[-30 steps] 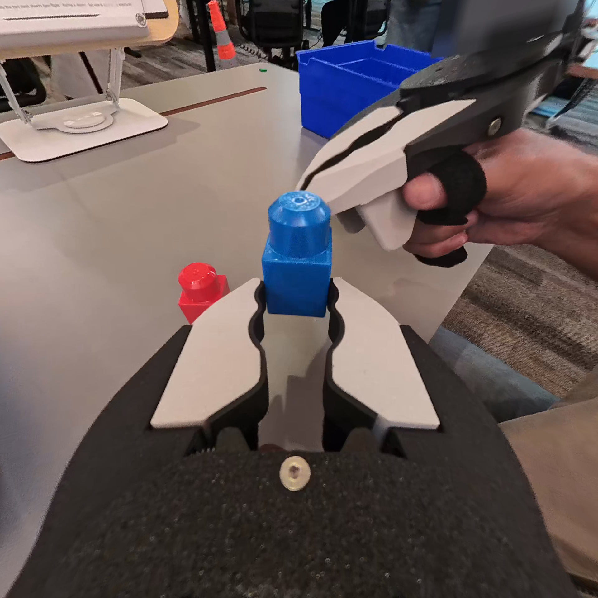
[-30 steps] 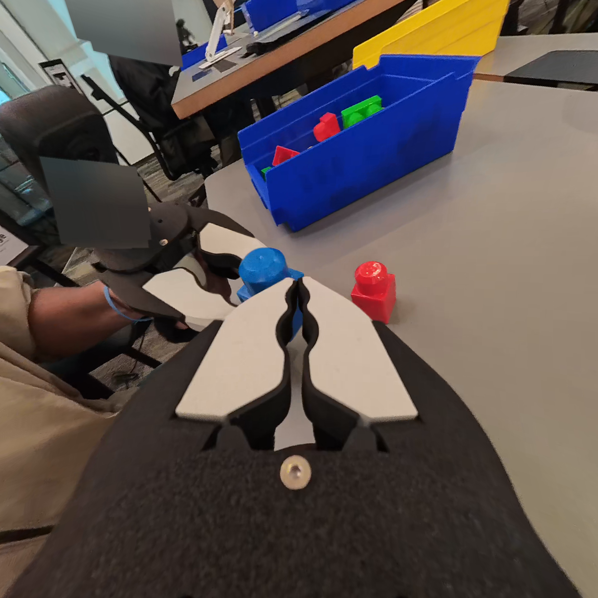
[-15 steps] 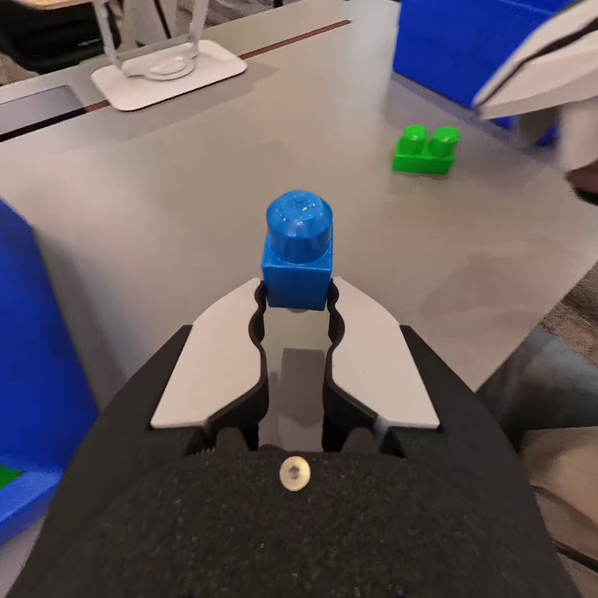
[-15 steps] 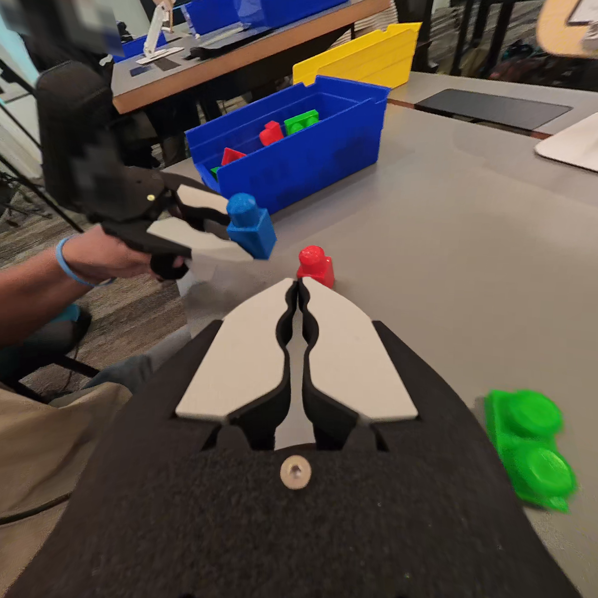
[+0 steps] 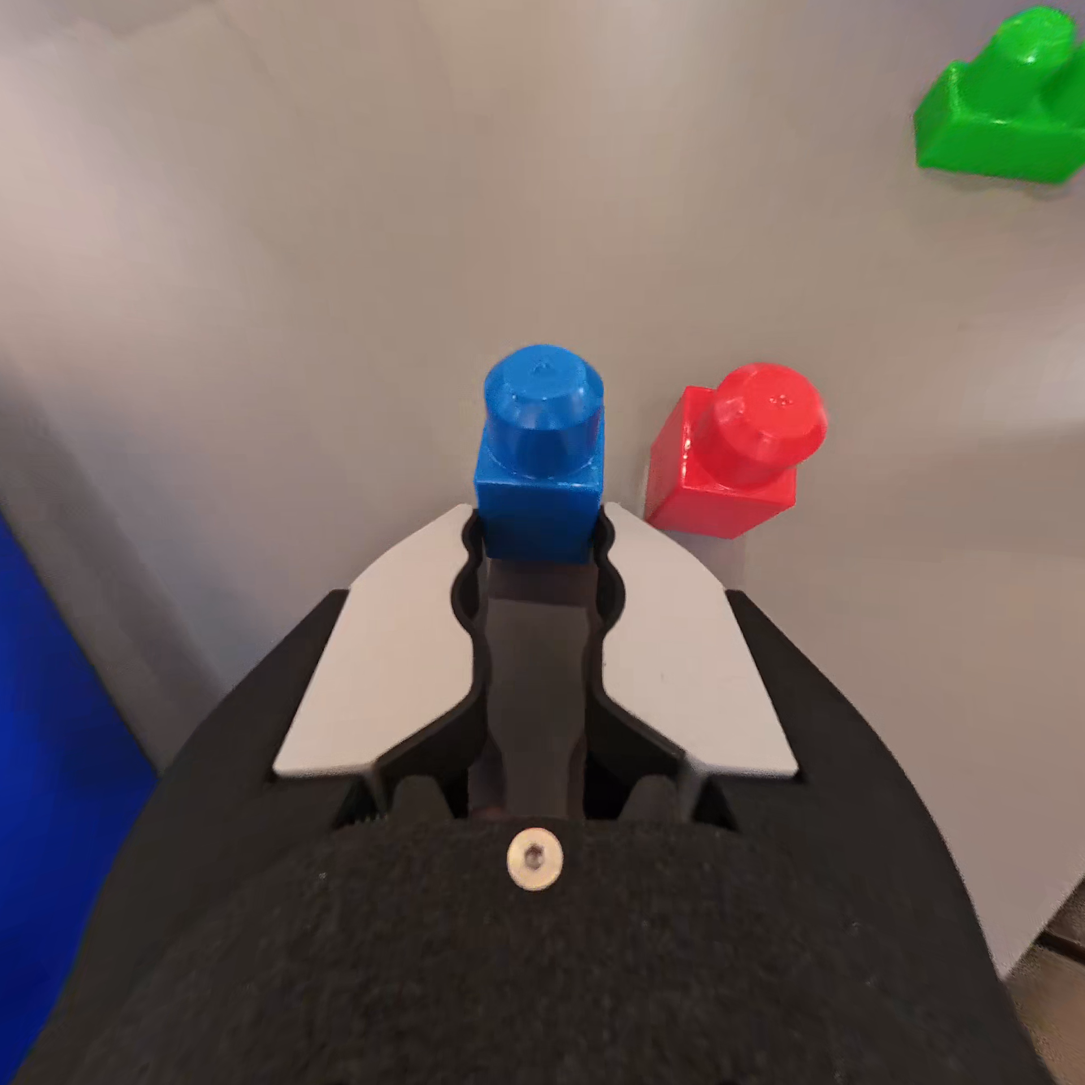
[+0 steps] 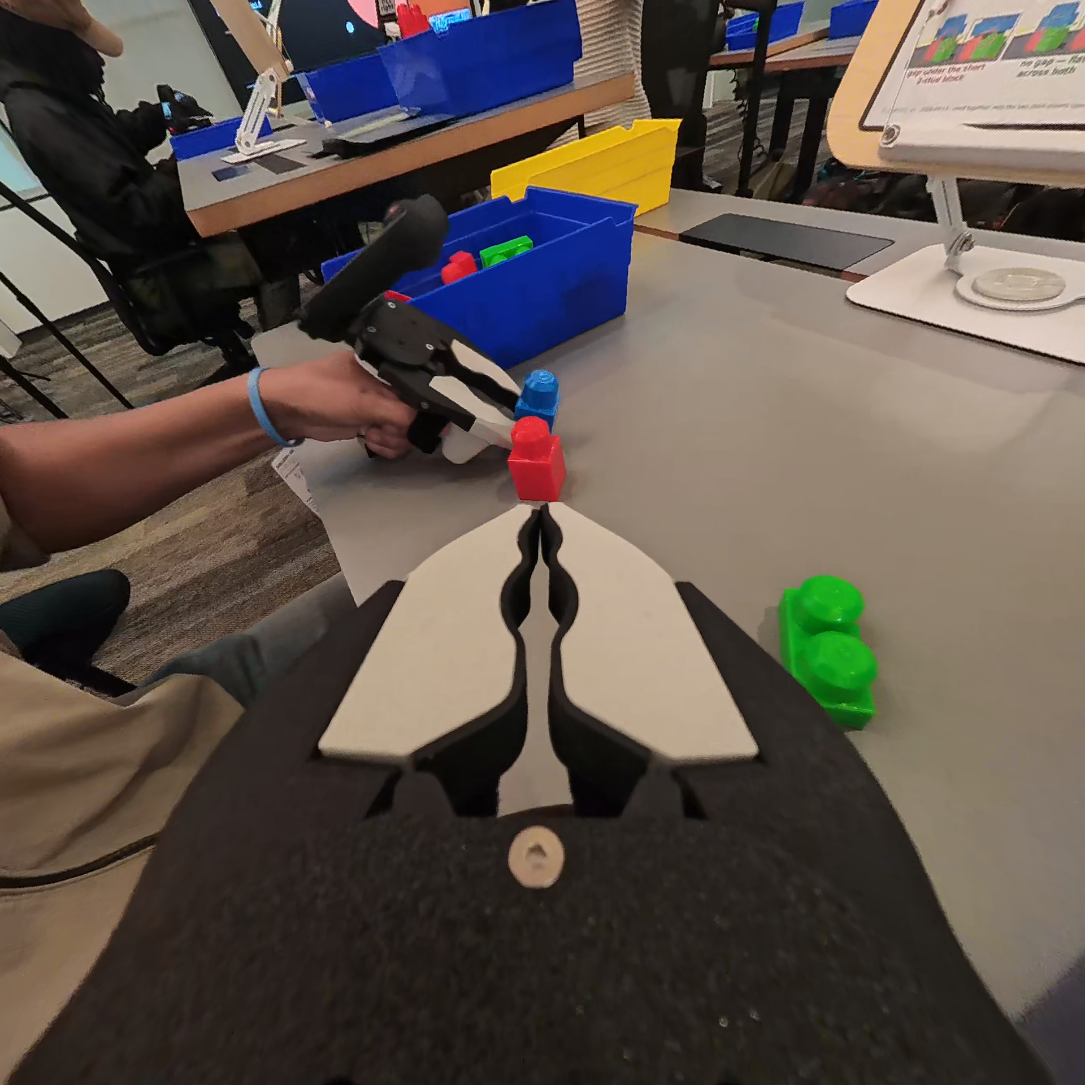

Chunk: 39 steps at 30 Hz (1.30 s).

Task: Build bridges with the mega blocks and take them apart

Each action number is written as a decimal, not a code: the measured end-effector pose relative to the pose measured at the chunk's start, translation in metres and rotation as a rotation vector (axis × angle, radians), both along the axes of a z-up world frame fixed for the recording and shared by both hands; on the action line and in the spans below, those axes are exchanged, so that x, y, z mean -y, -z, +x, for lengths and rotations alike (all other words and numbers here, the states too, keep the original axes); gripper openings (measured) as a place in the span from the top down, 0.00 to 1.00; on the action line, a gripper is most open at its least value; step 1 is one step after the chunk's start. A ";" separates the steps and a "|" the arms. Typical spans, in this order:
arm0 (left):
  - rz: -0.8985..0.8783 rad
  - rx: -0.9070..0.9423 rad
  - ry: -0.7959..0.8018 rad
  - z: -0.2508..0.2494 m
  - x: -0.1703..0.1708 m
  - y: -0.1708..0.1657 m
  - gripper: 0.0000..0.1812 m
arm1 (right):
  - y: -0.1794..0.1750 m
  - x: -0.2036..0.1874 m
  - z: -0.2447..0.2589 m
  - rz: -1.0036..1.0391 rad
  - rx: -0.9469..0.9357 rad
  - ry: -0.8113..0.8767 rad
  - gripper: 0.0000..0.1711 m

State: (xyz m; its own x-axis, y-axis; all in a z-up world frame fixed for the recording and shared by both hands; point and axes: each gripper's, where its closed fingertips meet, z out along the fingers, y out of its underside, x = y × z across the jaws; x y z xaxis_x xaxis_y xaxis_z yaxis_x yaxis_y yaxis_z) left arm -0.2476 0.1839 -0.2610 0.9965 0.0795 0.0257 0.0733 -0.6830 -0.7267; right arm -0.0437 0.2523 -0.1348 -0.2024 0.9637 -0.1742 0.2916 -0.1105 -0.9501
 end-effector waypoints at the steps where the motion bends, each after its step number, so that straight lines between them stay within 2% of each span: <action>1: -0.010 0.015 0.013 0.002 -0.001 0.002 0.80 | -0.001 -0.001 0.002 0.004 0.000 0.000 1.00; 11: -0.057 0.047 0.091 0.013 -0.003 0.007 0.80 | -0.007 -0.004 0.006 0.021 -0.005 -0.008 1.00; 20: -0.057 0.023 0.120 0.021 0.013 -0.003 0.72 | -0.005 -0.007 0.005 0.021 0.001 -0.001 1.00; 33: 0.006 0.038 0.174 0.047 0.005 -0.012 0.76 | -0.006 -0.006 0.004 0.016 0.001 -0.010 1.00; 39: -0.017 -0.008 0.157 0.047 0.016 -0.012 0.76 | -0.002 -0.005 0.003 0.020 0.011 -0.013 1.00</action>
State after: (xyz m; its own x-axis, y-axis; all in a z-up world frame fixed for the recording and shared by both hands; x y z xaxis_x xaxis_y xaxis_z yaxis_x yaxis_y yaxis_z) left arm -0.2008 0.1683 -0.2492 0.9969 -0.0770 0.0173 -0.0415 -0.6981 -0.7148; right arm -0.0404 0.2577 -0.1325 -0.2133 0.9642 -0.1576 0.3035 -0.0879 -0.9488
